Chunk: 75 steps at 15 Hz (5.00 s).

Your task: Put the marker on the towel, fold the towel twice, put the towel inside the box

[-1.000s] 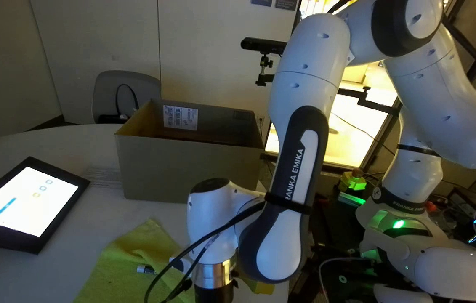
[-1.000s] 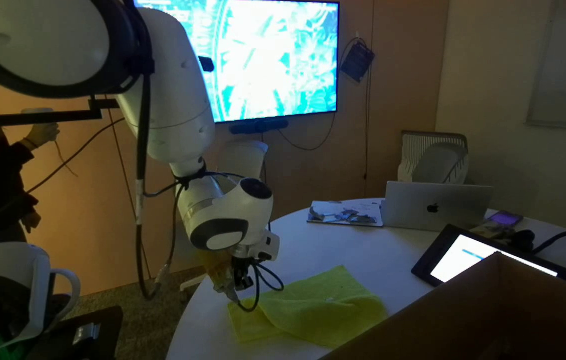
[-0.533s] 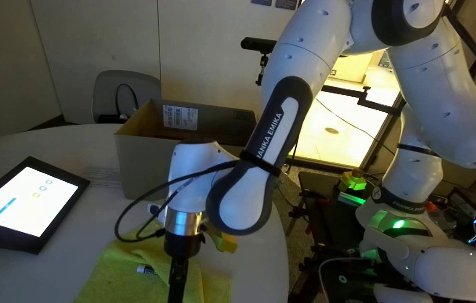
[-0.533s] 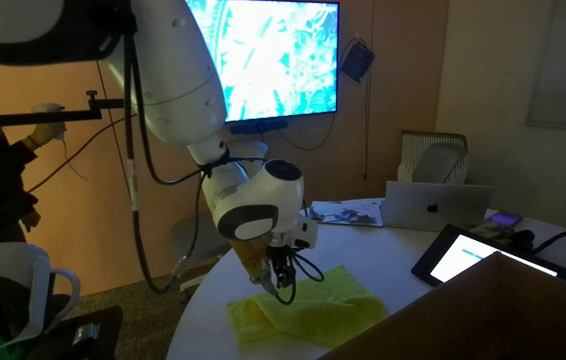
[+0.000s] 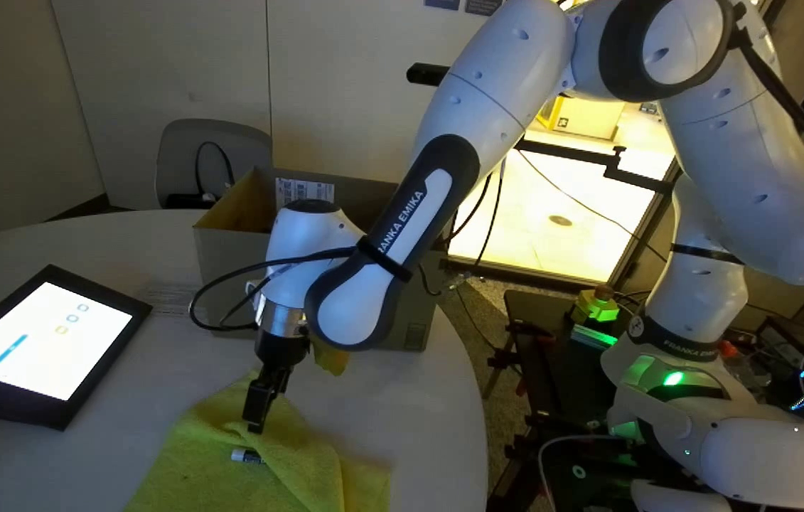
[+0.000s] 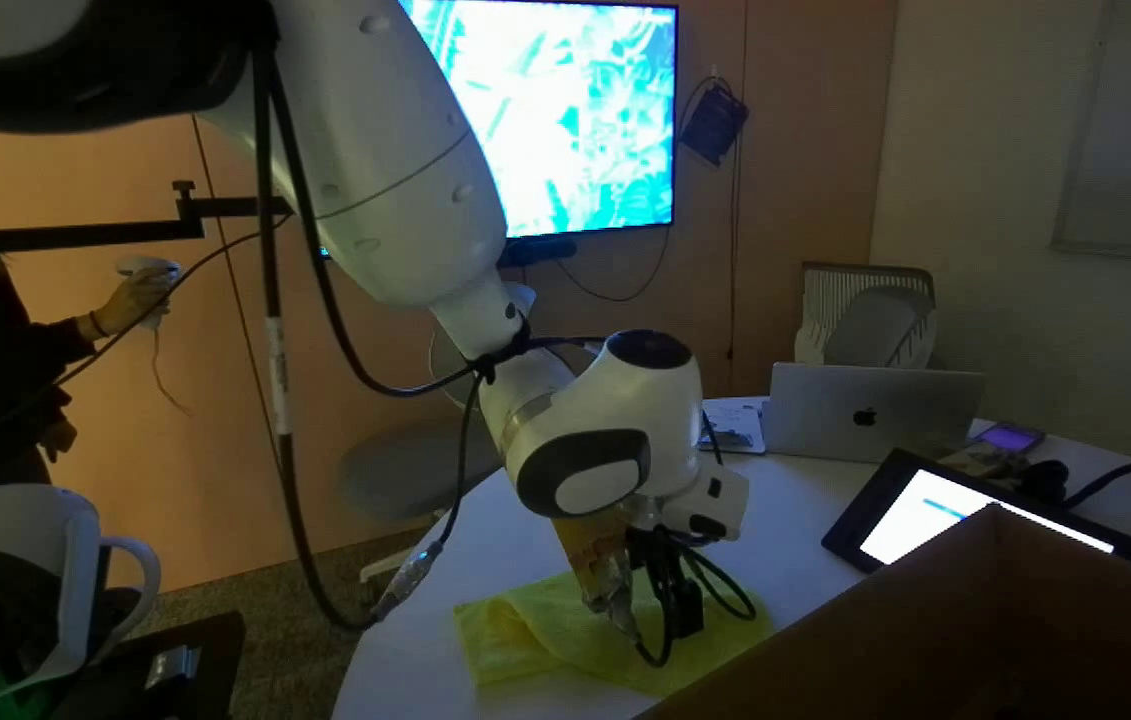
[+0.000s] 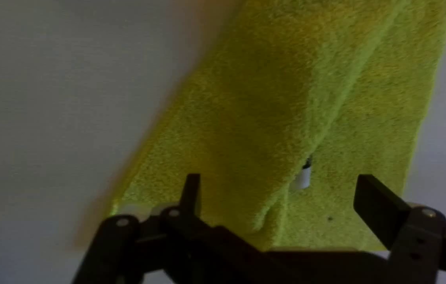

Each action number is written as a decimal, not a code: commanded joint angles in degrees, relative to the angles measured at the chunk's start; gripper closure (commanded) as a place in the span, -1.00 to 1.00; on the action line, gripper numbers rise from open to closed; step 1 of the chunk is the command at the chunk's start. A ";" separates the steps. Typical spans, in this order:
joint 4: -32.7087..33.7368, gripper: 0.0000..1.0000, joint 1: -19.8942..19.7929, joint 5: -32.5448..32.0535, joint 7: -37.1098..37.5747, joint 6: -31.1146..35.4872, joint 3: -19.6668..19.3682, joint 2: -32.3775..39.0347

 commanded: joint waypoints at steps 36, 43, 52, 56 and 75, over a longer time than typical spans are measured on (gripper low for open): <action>13.54 0.85 6.29 -3.71 8.99 -10.84 -5.67 5.89; 14.86 0.82 8.97 -3.69 6.56 -11.37 -0.63 5.89; 21.45 0.86 13.70 0.14 14.67 -11.09 0.70 11.98; 25.04 0.84 13.72 3.79 21.07 -9.62 -0.70 13.00; -3.78 -1.00 -2.57 3.70 -14.45 -18.79 11.93 -4.24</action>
